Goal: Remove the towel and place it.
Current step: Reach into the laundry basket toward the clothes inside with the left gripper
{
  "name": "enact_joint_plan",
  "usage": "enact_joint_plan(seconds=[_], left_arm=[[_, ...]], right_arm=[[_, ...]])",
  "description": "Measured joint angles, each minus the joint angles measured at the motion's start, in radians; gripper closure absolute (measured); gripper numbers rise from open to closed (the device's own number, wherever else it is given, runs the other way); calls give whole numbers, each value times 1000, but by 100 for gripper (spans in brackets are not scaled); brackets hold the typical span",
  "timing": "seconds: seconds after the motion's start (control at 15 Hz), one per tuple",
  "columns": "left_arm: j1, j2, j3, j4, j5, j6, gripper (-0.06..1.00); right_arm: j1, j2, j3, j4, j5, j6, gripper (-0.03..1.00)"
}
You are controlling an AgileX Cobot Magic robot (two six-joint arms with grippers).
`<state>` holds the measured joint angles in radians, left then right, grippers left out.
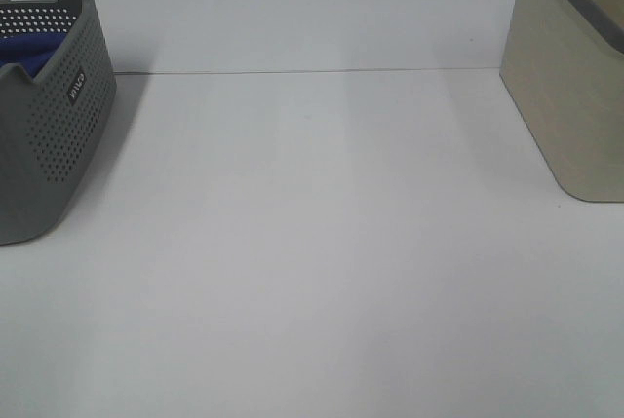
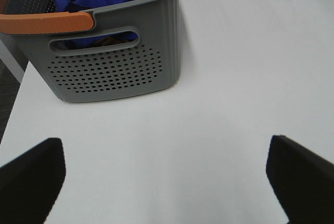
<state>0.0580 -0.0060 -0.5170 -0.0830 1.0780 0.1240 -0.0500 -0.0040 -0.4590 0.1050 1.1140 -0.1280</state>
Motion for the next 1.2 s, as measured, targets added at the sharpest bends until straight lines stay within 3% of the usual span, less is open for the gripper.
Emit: enact_joint_plan(seconds=[1.2], left_arm=[[0,0,0,0,0,0,-5]], right_arm=[[0,0,0,0,0,0,26]])
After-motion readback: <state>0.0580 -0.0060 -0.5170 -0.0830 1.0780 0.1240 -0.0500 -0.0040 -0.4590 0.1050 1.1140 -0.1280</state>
